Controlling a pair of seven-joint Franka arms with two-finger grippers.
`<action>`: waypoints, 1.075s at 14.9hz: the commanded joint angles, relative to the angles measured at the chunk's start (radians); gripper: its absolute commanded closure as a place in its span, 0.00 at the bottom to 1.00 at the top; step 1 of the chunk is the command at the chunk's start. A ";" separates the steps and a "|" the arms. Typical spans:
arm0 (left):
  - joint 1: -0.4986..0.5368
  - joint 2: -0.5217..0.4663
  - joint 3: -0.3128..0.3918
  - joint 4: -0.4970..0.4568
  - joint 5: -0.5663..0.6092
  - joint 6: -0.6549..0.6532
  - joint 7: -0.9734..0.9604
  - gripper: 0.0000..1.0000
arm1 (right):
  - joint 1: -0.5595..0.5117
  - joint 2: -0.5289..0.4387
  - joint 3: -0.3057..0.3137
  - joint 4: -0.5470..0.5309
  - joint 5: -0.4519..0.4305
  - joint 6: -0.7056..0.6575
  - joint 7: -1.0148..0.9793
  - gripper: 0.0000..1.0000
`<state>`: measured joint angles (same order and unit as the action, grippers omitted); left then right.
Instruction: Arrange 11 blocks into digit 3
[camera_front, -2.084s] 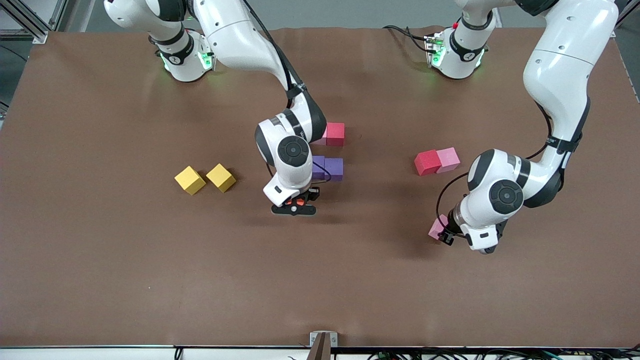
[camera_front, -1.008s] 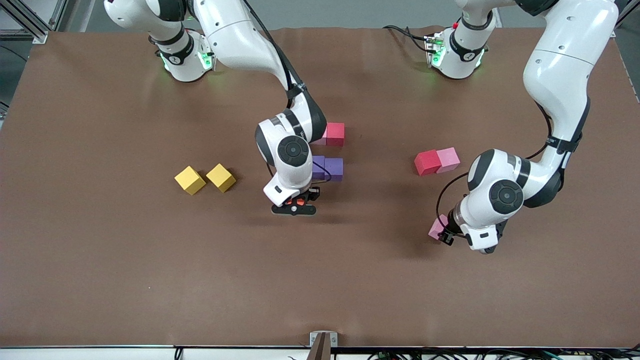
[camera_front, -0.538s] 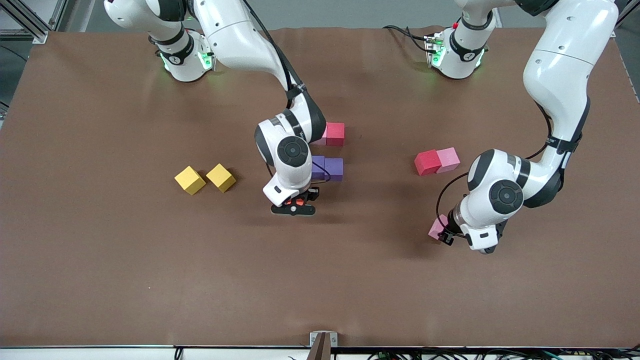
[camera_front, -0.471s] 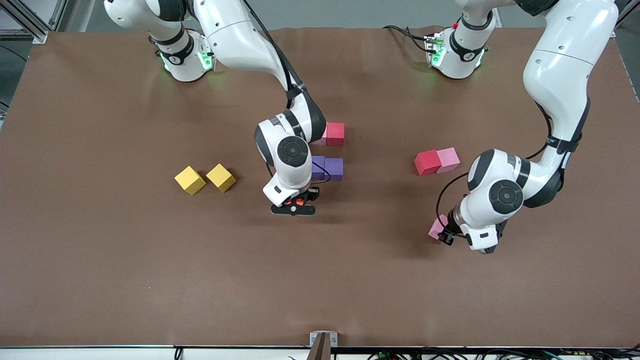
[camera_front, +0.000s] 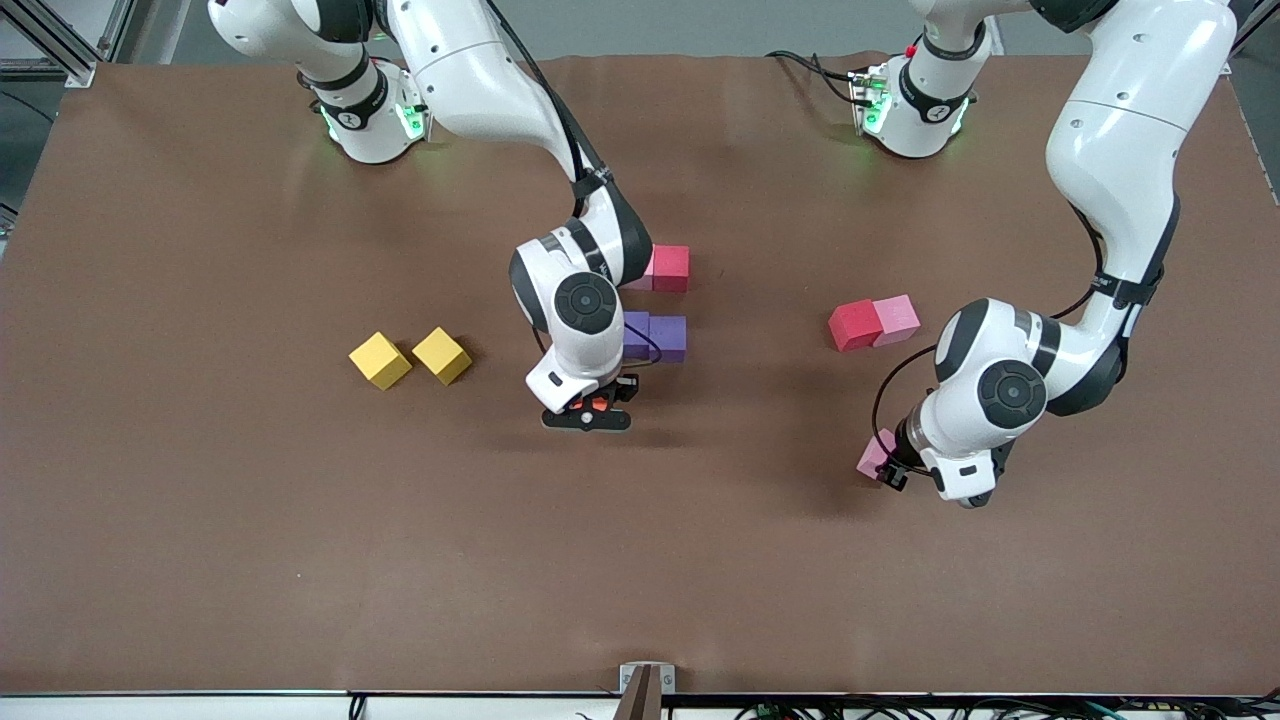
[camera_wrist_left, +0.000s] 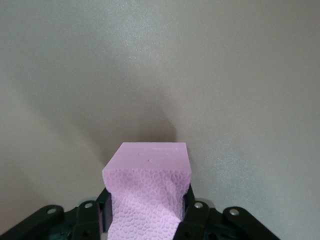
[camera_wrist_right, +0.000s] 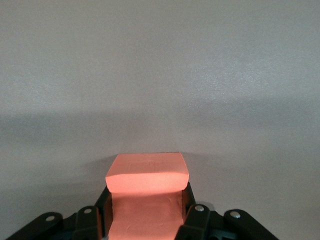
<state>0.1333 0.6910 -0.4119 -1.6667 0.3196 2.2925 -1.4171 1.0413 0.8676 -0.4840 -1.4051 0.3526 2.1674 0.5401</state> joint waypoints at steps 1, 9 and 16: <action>0.003 0.010 -0.004 0.013 -0.008 -0.004 0.009 0.66 | 0.005 -0.021 -0.002 -0.031 0.014 0.012 0.006 0.93; 0.005 0.015 -0.004 0.013 -0.007 -0.004 0.009 0.66 | 0.003 -0.022 -0.002 -0.026 0.014 0.011 0.014 0.00; -0.015 0.015 -0.005 0.048 -0.016 -0.011 -0.020 0.65 | 0.000 -0.070 -0.025 -0.021 0.017 -0.006 -0.002 0.00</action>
<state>0.1312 0.6984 -0.4137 -1.6544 0.3196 2.2940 -1.4190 1.0411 0.8625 -0.4979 -1.3968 0.3532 2.1706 0.5463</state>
